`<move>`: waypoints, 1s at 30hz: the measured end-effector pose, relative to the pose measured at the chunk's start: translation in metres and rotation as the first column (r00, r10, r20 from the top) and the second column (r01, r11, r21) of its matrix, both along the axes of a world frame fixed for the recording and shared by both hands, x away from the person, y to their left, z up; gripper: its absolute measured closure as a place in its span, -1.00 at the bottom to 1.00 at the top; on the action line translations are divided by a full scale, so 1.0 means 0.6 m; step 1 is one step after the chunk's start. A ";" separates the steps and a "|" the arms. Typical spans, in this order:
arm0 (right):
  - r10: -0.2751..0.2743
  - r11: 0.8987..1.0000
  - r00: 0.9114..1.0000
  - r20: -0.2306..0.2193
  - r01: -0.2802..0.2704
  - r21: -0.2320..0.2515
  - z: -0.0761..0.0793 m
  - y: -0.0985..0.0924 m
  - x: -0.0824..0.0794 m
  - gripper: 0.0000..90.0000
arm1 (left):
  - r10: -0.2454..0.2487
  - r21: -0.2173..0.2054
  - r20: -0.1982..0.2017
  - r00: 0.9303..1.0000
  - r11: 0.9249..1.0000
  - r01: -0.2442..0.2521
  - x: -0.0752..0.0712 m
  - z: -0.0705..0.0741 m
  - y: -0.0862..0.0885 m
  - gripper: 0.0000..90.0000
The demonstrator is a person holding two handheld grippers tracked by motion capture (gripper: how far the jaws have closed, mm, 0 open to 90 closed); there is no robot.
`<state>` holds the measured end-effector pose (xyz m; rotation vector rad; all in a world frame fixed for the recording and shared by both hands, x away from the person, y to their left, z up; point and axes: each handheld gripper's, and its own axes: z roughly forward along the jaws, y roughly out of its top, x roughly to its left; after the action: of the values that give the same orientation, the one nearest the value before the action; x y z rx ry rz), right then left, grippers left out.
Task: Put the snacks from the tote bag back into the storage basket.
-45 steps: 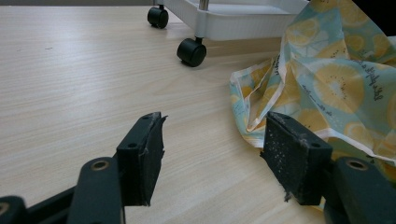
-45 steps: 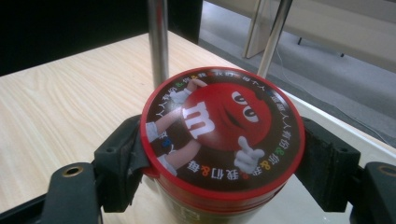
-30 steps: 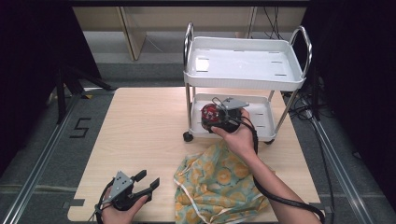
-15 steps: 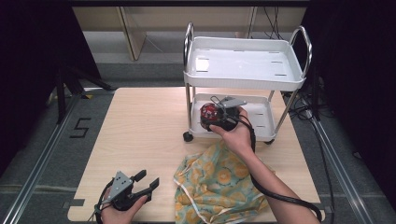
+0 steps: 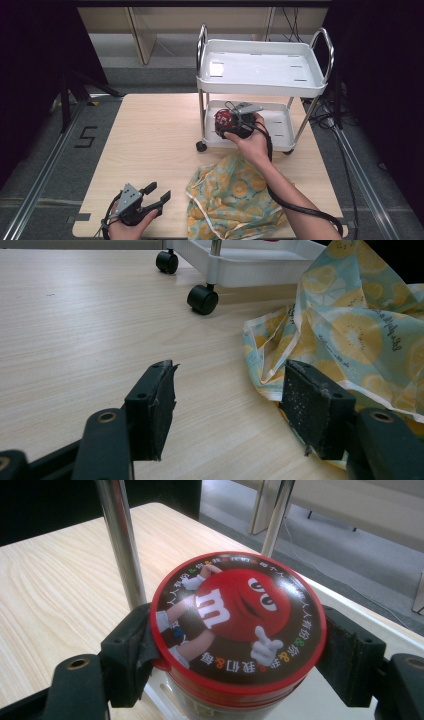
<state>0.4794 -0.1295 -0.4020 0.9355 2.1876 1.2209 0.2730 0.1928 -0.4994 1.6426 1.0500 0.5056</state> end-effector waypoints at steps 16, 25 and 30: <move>0.004 1.000 1.000 -0.004 -0.004 -0.013 0.000 0.007 0.008 -0.42 | -0.007 -0.009 0.013 1.000 1.000 0.007 0.000 0.000 -0.002 -0.17; -0.006 1.000 1.000 0.027 0.007 -0.018 -0.007 0.013 0.015 -0.42 | -0.007 -0.016 0.011 1.000 1.000 0.007 -0.001 -0.001 -0.002 -0.17; -0.006 1.000 1.000 0.028 0.007 -0.019 -0.007 0.014 0.017 -0.42 | -0.005 0.005 0.002 1.000 1.000 0.005 -0.001 0.000 0.000 -0.17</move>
<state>0.4897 -0.1213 -0.4061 0.9117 2.1689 1.2004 0.2722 0.1926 -0.4992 1.6489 1.0435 0.5066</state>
